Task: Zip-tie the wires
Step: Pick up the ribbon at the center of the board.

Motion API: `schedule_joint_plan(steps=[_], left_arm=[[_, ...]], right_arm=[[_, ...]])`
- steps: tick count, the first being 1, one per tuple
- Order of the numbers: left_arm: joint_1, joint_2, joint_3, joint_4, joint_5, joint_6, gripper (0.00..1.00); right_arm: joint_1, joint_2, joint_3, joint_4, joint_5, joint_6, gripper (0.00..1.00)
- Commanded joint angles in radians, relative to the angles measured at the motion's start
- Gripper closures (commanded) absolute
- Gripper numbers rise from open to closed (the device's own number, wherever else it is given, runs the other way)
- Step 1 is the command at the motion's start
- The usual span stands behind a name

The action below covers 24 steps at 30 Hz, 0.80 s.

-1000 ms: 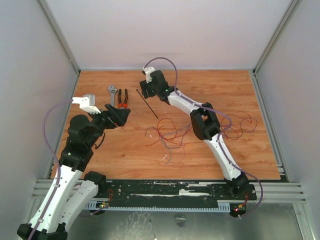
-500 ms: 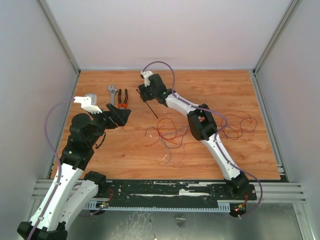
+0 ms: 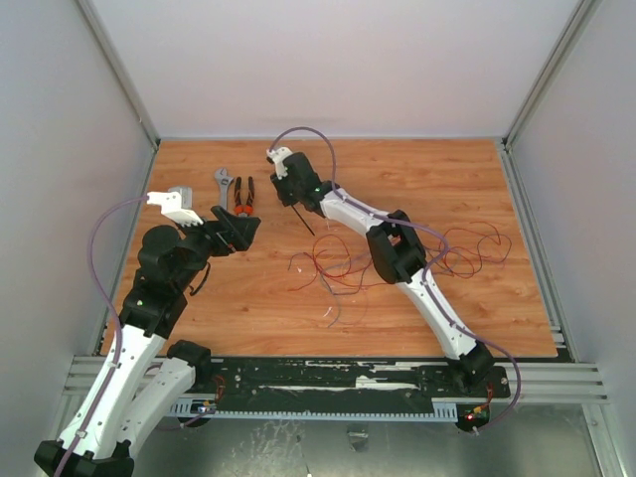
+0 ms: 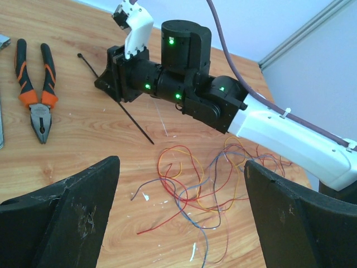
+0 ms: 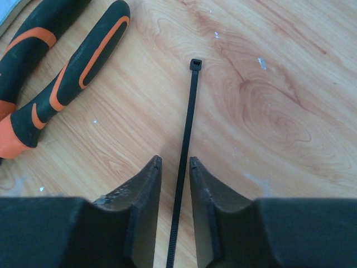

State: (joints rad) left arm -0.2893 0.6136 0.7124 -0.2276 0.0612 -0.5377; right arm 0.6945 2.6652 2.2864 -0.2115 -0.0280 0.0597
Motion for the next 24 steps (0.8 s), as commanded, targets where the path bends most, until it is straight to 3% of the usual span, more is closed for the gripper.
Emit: schedule_joint_plan(steps=[1, 5, 6, 19, 21, 24], left_arm=[[0.005, -0.002, 0.004, 0.007, -0.008, 0.017, 0.02], [0.006, -0.001, 0.000, 0.005, -0.011, 0.018, 0.02], [0.006, -0.001, 0.001, 0.005, -0.011, 0.017, 0.02], [0.007, 0.010, -0.006, 0.019, -0.005, 0.016, 0.02], [0.007, 0.013, -0.007, 0.024, -0.003, 0.014, 0.02], [0.007, 0.019, -0.005, 0.028, 0.003, 0.011, 0.02]], right_arm=[[0.002, 0.039, 0.026, -0.085, 0.042, -0.046, 0.78], [0.001, 0.017, -0.021, -0.111, 0.053, -0.057, 0.99], [-0.001, -0.002, -0.055, -0.103, 0.050, -0.056, 1.00], [-0.007, -0.391, -0.697, 0.096, 0.080, -0.006, 1.00], [-0.009, -0.431, -0.725, 0.117, 0.077, 0.004, 0.98], [-0.008, -0.441, -0.675, 0.098, 0.062, 0.009, 0.87]])
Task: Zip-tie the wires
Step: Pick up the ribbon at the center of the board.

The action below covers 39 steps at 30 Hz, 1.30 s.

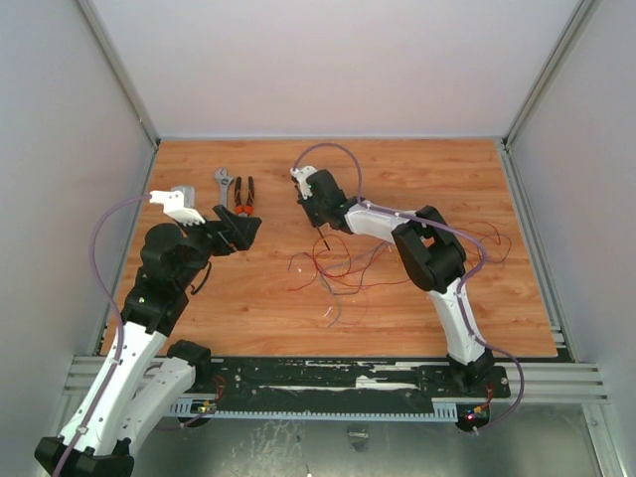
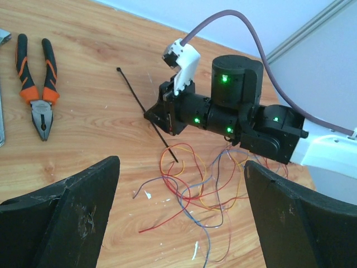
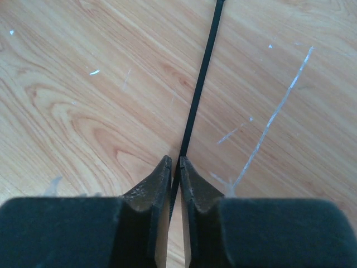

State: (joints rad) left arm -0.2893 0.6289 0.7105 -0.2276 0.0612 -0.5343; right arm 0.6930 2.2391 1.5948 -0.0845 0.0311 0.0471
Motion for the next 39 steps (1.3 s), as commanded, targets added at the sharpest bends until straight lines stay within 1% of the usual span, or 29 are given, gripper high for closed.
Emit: schedule_joint_plan(steps=[1, 5, 8, 14, 24, 28, 30, 36, 39], left_arm=[[0.007, 0.003, -0.004, 0.029, 0.005, 0.006, 0.02], [0.007, -0.004, -0.003, 0.025, 0.004, 0.005, 0.02], [0.007, -0.011, -0.003, 0.016, 0.001, 0.007, 0.02], [0.007, -0.008, 0.004, 0.009, -0.005, 0.018, 0.02], [0.009, 0.002, 0.008, 0.007, -0.015, 0.028, 0.02], [0.009, 0.002, 0.009, 0.004, -0.017, 0.032, 0.02], [0.009, 0.000, 0.009, 0.003, -0.017, 0.033, 0.02], [0.009, -0.005, 0.011, -0.005, -0.023, 0.035, 0.02], [0.010, -0.007, 0.015, -0.010, -0.024, 0.036, 0.02]], right_arm=[[-0.007, -0.009, 0.044, -0.039, 0.001, 0.025, 0.84], [-0.009, 0.047, 0.175, -0.077, 0.007, 0.027, 0.72], [-0.019, 0.118, 0.292, -0.113, 0.030, 0.026, 0.61], [-0.041, 0.273, 0.508, -0.195, 0.012, 0.030, 0.59], [-0.044, 0.321, 0.556, -0.180, -0.012, 0.049, 0.59], [-0.043, 0.339, 0.558, -0.181, -0.016, 0.048, 0.60], [-0.044, 0.351, 0.564, -0.179, -0.026, 0.047, 0.62], [-0.044, 0.399, 0.614, -0.194, -0.049, 0.052, 0.76], [-0.044, 0.409, 0.627, -0.205, -0.047, 0.051, 0.88]])
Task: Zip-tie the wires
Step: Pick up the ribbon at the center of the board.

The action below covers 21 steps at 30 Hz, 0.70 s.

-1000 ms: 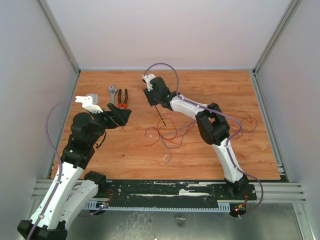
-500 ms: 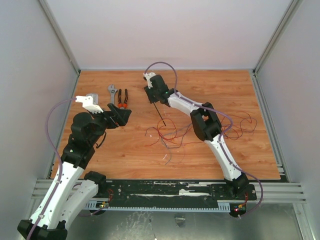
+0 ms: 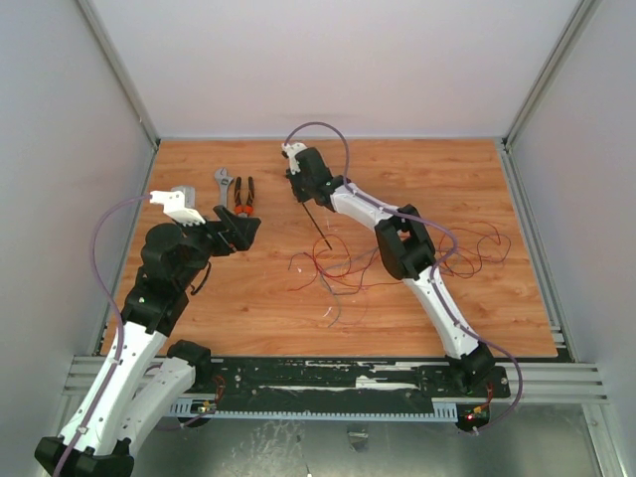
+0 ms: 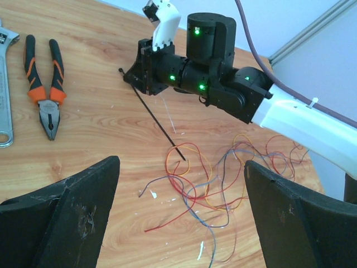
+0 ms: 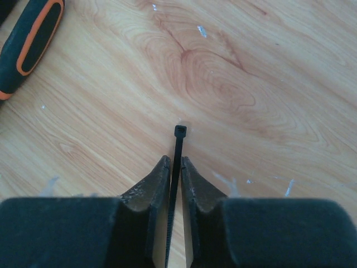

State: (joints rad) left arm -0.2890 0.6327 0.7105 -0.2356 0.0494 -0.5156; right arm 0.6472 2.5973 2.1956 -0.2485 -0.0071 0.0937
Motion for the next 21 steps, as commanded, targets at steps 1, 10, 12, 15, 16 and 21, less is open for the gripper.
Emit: schedule_joint_plan(steps=[1, 10, 12, 15, 16, 21], left_arm=[[0.010, -0.011, 0.015, -0.002, -0.009, 0.017, 0.02], [0.010, -0.010, 0.013, 0.016, 0.034, 0.015, 0.02], [0.010, -0.010, 0.010, 0.017, 0.038, 0.014, 0.02], [0.010, -0.008, 0.006, 0.023, 0.052, 0.005, 0.02], [0.009, -0.007, 0.003, 0.027, 0.058, 0.001, 0.02], [0.010, -0.007, -0.006, 0.041, 0.072, -0.023, 0.02]], right_arm=[[0.000, 0.048, 0.027, -0.044, -0.006, 0.003, 0.91], [-0.014, -0.007, 0.105, -0.035, -0.017, -0.029, 1.00], [-0.014, -0.032, 0.117, -0.014, -0.040, -0.025, 1.00], [-0.014, -0.080, 0.120, 0.043, -0.073, -0.009, 1.00], [-0.014, -0.094, 0.126, 0.057, -0.081, -0.003, 1.00], [-0.014, -0.196, 0.127, 0.100, -0.105, 0.022, 1.00]])
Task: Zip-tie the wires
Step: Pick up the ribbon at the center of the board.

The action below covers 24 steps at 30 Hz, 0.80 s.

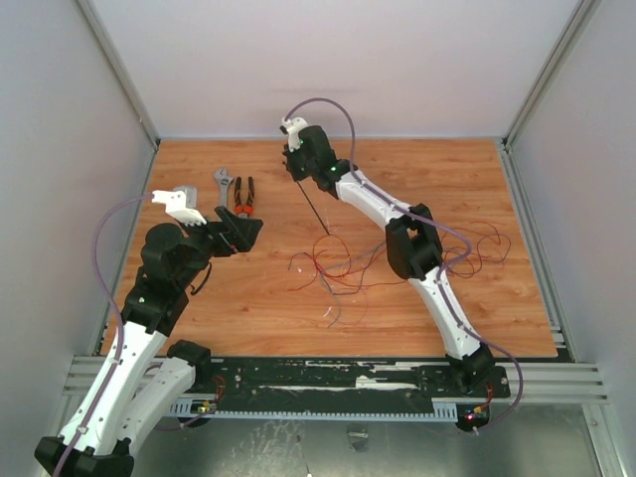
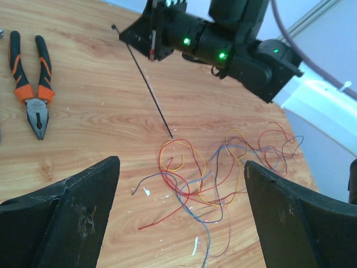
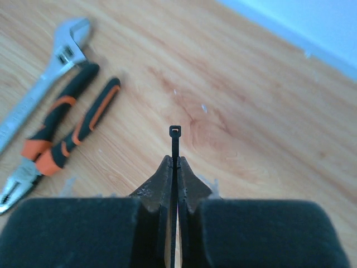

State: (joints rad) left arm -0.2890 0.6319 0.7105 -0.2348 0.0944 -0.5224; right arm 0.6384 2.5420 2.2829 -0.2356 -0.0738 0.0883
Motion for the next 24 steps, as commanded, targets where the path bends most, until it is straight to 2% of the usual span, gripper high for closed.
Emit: schedule_joint_plan(steps=[1, 8, 12, 17, 19, 24], left_arm=[[0.009, -0.009, -0.009, 0.047, 0.029, -0.027, 0.02], [0.010, 0.008, -0.017, 0.161, 0.072, -0.116, 0.02], [0.010, 0.058, -0.014, 0.280, 0.152, -0.154, 0.02], [0.006, 0.143, -0.033, 0.507, 0.325, -0.199, 0.02], [-0.015, 0.173, -0.038, 0.572, 0.330, -0.214, 0.03], [-0.121, 0.236, -0.050, 0.693, 0.234, -0.206, 0.03]], right_arm=[[-0.005, -0.173, 0.017, 0.105, -0.040, 0.031, 1.00], [-0.002, -0.462, -0.243, 0.283, -0.044, 0.033, 1.00], [0.004, -0.660, -0.497, 0.408, -0.030, 0.013, 1.00], [0.012, -0.930, -0.846, 0.553, 0.023, -0.017, 1.00], [0.019, -1.026, -0.972, 0.596, 0.062, -0.031, 1.00], [0.058, -1.242, -1.244, 0.670, 0.226, -0.084, 1.00]])
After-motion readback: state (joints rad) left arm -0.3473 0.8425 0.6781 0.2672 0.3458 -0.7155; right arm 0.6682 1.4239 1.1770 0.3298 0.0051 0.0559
